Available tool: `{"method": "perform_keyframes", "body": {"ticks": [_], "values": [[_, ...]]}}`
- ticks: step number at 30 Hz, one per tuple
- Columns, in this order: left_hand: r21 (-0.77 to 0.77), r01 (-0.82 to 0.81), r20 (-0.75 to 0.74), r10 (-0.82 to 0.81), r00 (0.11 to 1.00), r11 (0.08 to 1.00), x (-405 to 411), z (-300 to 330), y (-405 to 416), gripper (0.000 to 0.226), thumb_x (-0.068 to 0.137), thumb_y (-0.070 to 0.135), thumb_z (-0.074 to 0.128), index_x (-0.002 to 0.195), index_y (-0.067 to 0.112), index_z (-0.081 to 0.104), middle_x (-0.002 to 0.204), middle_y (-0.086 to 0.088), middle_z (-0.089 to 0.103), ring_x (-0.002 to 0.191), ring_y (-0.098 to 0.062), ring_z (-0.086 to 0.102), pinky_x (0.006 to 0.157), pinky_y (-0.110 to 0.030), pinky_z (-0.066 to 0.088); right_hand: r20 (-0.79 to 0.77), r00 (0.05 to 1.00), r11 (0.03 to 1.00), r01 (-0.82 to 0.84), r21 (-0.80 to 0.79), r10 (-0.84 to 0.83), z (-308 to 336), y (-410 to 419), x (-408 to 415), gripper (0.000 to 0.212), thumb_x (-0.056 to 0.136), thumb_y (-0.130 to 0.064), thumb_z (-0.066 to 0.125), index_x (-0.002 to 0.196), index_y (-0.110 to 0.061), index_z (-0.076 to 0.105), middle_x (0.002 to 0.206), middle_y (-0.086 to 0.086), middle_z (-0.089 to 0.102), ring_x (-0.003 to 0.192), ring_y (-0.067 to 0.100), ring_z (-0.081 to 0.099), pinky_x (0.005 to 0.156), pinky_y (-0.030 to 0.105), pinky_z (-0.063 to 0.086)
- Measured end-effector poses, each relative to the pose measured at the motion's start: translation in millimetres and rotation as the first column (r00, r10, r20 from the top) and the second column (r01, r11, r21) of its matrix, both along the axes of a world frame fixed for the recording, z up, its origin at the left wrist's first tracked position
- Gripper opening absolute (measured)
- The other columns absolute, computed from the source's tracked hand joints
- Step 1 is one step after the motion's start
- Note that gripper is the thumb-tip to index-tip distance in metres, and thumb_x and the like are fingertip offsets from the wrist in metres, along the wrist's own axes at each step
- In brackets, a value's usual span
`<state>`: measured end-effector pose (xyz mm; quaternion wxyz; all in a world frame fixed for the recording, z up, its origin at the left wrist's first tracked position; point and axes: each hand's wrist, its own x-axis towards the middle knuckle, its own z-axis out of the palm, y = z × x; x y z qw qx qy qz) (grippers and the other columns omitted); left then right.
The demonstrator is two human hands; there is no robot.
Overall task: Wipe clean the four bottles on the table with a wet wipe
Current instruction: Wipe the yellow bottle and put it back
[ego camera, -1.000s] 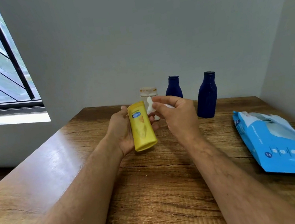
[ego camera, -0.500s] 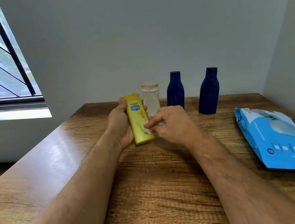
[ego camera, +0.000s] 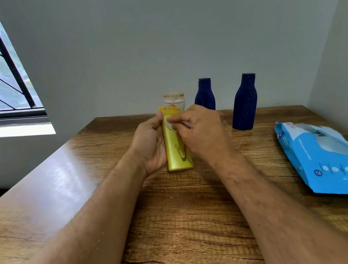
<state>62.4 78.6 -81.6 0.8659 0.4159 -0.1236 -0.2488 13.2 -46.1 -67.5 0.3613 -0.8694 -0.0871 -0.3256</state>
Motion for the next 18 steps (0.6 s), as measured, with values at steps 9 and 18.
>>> {"method": "perform_keyframes", "body": {"ticks": [9,18], "values": [[-0.084,-0.259,-0.083,0.252,0.964,0.962,10.8,3.6,5.6,0.047,0.107,0.044,0.034,0.124,0.007,0.058,0.115,-0.022,0.060,0.103,-0.032,0.061,0.088,-0.049,0.056,-0.197,0.959,0.963,-0.232,-0.136,0.204,-3.1,-0.9,-13.5,0.018,0.077,-0.011,0.073,0.082,-0.026,0.080,0.088,-0.017,0.061,0.084,0.006,0.059,0.071,0.020,0.050],[-0.045,-0.036,-0.044,0.034,0.998,0.998,-3.0,2.3,3.8,0.061,0.107,0.046,0.028,0.126,-0.003,0.058,0.114,-0.023,0.069,0.102,-0.033,0.071,0.090,-0.048,0.058,0.006,0.999,0.994,-0.033,-0.108,0.034,-3.5,-0.4,-1.8,0.019,0.093,-0.027,0.065,0.109,-0.026,0.076,0.089,-0.007,0.055,0.077,0.001,0.048,0.066,0.006,0.037]]}}
